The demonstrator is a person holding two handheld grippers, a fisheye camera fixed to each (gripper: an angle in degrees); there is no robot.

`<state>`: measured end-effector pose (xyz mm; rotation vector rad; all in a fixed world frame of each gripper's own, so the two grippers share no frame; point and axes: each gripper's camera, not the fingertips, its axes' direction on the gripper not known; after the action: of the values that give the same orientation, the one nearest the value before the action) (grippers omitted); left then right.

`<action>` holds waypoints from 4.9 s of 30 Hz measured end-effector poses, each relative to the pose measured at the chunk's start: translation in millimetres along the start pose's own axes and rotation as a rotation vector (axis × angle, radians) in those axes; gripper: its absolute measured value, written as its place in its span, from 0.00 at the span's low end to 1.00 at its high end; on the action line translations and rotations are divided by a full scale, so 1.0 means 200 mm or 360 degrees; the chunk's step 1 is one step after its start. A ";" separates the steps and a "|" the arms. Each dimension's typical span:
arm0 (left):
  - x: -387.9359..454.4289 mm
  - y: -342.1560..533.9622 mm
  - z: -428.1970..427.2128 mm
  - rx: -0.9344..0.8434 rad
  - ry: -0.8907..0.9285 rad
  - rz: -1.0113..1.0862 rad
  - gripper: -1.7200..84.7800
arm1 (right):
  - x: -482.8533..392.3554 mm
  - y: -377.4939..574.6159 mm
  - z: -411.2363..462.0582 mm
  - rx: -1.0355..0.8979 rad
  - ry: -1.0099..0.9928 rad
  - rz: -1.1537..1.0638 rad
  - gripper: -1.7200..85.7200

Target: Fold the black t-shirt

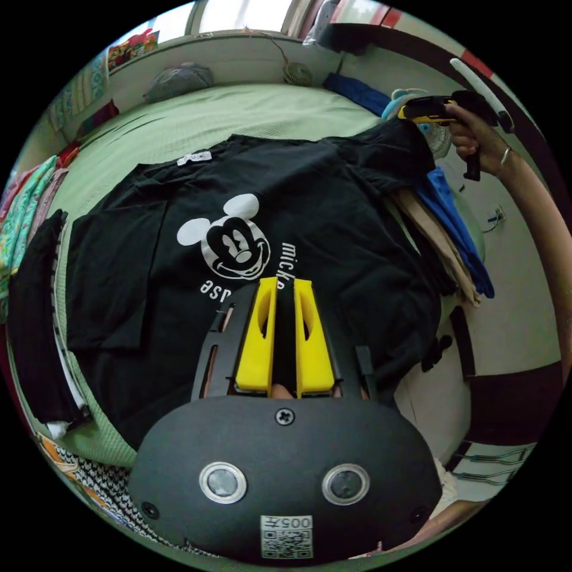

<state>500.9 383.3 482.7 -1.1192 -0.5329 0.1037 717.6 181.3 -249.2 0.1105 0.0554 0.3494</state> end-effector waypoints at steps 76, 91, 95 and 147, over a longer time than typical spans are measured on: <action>-0.41 -0.28 0.02 -0.0051 0.0114 0.0234 0.06 | -0.36 1.06 0.86 -0.0037 -0.0181 0.0043 0.01; -0.88 0.96 -0.49 -0.0049 -0.0314 -0.0258 0.04 | -0.58 1.68 0.57 -0.0062 -0.0172 -0.0158 0.04; -0.99 1.20 -0.51 -0.0056 -0.0392 -0.0426 0.03 | -0.68 1.83 0.53 -0.0086 -0.0205 -0.0185 0.04; -1.46 2.63 -1.01 0.0027 -0.0427 -0.0683 0.14 | -0.11 2.68 0.17 -0.0009 -0.0112 0.0111 0.11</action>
<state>434.9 350.3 -147.7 -0.9575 -0.9991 -0.1165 517.9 671.1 -151.3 0.1193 -0.0193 0.4148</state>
